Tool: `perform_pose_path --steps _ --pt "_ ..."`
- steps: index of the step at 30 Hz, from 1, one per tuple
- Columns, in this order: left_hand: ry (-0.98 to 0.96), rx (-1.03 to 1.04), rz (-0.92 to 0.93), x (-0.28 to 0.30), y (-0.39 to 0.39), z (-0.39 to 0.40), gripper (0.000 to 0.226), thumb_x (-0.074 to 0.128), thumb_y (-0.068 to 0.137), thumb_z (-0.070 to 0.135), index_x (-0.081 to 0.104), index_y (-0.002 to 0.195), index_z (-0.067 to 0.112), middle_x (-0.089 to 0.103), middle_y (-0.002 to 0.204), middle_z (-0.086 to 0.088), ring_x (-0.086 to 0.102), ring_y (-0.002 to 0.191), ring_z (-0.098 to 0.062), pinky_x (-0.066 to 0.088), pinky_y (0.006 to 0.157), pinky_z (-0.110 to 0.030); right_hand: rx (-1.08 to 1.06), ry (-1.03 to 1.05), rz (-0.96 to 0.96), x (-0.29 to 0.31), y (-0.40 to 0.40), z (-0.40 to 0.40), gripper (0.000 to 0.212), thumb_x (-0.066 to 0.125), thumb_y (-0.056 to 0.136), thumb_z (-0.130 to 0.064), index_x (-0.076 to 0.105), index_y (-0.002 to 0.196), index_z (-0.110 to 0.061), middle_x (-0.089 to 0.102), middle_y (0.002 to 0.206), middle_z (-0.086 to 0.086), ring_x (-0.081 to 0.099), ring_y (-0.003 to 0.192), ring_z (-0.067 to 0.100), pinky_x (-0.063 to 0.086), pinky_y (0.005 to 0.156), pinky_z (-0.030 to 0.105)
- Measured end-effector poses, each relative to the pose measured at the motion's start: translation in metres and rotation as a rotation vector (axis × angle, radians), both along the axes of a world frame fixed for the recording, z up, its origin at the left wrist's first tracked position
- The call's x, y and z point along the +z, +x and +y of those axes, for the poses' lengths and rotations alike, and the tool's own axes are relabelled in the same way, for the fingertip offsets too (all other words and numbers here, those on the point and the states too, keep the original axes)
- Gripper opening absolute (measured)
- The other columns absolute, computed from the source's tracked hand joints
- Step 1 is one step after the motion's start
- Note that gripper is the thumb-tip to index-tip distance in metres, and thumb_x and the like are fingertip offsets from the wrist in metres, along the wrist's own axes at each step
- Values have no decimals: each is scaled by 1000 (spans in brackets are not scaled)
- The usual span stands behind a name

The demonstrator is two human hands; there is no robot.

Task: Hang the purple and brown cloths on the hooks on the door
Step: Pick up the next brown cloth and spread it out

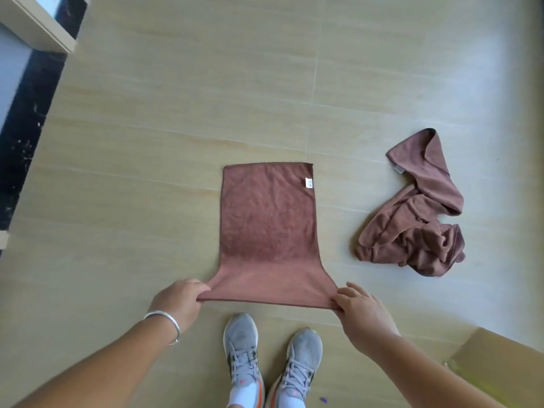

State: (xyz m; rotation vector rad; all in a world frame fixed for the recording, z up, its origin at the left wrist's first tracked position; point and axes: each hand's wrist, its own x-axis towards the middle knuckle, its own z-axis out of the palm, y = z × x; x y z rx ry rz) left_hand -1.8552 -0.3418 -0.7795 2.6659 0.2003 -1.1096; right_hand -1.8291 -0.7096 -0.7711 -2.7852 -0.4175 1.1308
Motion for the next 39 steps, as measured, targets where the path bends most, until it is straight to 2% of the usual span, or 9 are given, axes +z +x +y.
perform_pose_path --steps 5,14,17,21,25,28,32,37,39 --pt "-57 199 -29 -37 25 2 10 65 88 31 70 81 30 65 88 5 61 86 -19 48 73 -32 -36 -3 -67 -37 21 5 27 45 96 -32 67 111 -32 60 115 -15 41 127 12 33 97 25" --pt "-54 339 -253 -142 170 40 27 60 91 33 60 66 23 63 68 2 60 74 -27 42 61 -31 -212 19 -311 -138 201 42 23 55 91 -41 69 91 -22 62 109 -3 48 114 20 36 85 31" --pt "-8 339 -299 -198 234 44 20 57 91 31 67 101 16 67 102 -7 62 100 -31 49 79 -35 -264 -16 -381 -194 263 57 24 56 89 -35 64 108 -22 59 119 1 44 120 22 35 93 34" --pt "50 152 -480 -264 256 26 62 56 90 30 34 146 14 36 148 -13 40 134 -31 37 108 -40 -241 -72 -511 -268 282 70 42 48 90 -27 44 132 -23 45 136 3 38 128 23 30 104 35" --pt "-19 -391 -659 -307 186 -9 65 47 84 50 46 143 23 40 150 -8 41 136 -25 31 110 -48 141 79 -489 -310 224 75 51 48 88 -35 41 138 -25 36 150 4 30 140 23 25 115 40" --pt "-10 -476 -483 -332 123 -22 67 43 85 59 42 144 27 37 152 -9 36 138 -24 26 106 -53 368 98 -401 -315 172 65 55 63 72 -50 61 123 -28 56 135 1 54 125 20 47 100 41" --pt "51 -436 -369 -339 102 -26 66 15 94 62 40 145 28 33 154 -8 28 141 -24 24 107 -57 392 -6 -308 -314 148 49 75 72 61 -66 63 125 -28 56 137 2 55 125 21 52 94 43" --pt "127 -454 -383 -334 170 -21 69 10 93 65 41 145 30 34 154 -9 33 141 -25 26 110 -56 337 -48 -329 -325 197 59 73 44 92 -55 14 153 -27 5 162 5 3 148 24 13 119 46" --pt "160 -436 -429 -331 197 -19 67 17 92 65 36 147 31 29 156 -7 28 144 -23 23 114 -54 296 -71 -382 -326 212 65 70 41 95 -50 13 153 -23 5 162 6 2 148 23 12 119 44"
